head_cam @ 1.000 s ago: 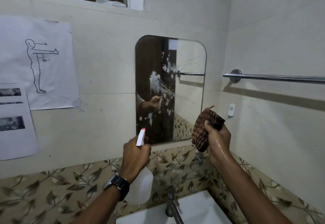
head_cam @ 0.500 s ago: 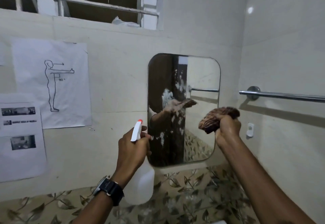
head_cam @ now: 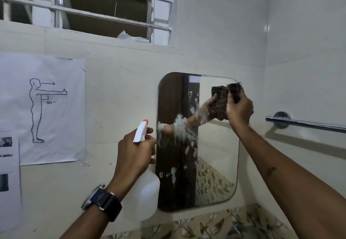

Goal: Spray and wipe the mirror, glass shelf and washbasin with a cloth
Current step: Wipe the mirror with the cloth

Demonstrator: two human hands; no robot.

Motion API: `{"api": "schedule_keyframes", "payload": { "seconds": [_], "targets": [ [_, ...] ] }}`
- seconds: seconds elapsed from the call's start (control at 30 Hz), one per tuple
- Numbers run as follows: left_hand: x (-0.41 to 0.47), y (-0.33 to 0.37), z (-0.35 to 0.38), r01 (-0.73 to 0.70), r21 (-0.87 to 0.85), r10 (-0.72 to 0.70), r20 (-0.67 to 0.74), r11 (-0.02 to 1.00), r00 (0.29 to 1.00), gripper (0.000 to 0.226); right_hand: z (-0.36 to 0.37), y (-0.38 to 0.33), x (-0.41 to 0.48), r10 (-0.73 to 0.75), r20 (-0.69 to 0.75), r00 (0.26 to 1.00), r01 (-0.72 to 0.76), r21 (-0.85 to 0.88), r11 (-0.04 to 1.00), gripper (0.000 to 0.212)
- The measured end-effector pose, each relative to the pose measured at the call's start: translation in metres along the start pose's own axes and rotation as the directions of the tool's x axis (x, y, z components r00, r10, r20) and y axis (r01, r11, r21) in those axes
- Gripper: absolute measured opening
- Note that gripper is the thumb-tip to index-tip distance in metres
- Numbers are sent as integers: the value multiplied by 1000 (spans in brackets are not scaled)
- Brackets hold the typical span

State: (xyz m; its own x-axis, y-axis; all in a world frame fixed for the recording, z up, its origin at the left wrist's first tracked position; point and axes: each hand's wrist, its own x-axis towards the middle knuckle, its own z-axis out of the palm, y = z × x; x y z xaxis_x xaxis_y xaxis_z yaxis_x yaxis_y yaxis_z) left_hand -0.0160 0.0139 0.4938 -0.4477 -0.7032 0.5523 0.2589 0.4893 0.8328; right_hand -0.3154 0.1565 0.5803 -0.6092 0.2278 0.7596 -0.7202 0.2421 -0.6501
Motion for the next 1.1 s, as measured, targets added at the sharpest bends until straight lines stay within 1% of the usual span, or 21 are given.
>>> {"api": "schedule_keyframes", "payload": {
  "seconds": [0.13, 0.2, 0.33, 0.43, 0.53, 0.63, 0.7, 0.8, 0.87, 0.93, 1.03, 1.1],
  "targets": [
    [15, 6, 5, -11, -1, 11, 8, 1000, 1000, 29, 20, 3, -7, -37, 66, 997, 32, 66, 997, 51],
    [19, 6, 5, -18, -4, 18, 11, 1000, 1000, 29, 28, 5, -8, -15, 86, 996, 7, 92, 996, 56],
    [23, 3, 0, -24, -2, 24, 2, 1000, 1000, 28, 41, 3, -11, 19, 18, 1000, -20, 60, 998, 60],
    [26, -1, -9, -5, 0, 5, 0, 1000, 1000, 34, 54, -4, -12, 35, -41, 999, -31, 100, 995, 59],
    [28, -2, -19, 5, -14, -6, -7, 1000, 1000, 36, 64, -18, -16, -32, -84, 996, 44, 148, 988, 58],
    [31, 0, -21, 4, -24, -4, -9, 1000, 1000, 35, 78, -50, -29, -107, -60, 992, 115, 154, 981, 65],
    [31, 0, -18, -3, -23, 3, -4, 1000, 1000, 32, 90, -80, -49, -203, -25, 979, 204, 134, 970, 70],
    [29, 1, -11, -13, -23, 13, 3, 1000, 1000, 36, 112, -122, -92, -391, 87, 916, 383, 99, 918, 71],
    [28, 1, -8, -9, -36, 9, 6, 999, 1000, 41, 124, -137, -115, -476, 146, 867, 475, 44, 879, 71],
    [27, 1, -7, -13, -30, 13, 11, 999, 1000, 37, 129, -141, -123, -500, 163, 851, 505, 12, 863, 70],
    [26, 2, -6, -15, -16, 15, 20, 1000, 1000, 34, 122, -130, -117, -539, 177, 824, 539, 51, 841, 67],
    [27, 3, -6, -10, -18, 11, 24, 1000, 1000, 32, 113, -113, -107, -563, 182, 807, 563, 55, 825, 69]
  ]
}}
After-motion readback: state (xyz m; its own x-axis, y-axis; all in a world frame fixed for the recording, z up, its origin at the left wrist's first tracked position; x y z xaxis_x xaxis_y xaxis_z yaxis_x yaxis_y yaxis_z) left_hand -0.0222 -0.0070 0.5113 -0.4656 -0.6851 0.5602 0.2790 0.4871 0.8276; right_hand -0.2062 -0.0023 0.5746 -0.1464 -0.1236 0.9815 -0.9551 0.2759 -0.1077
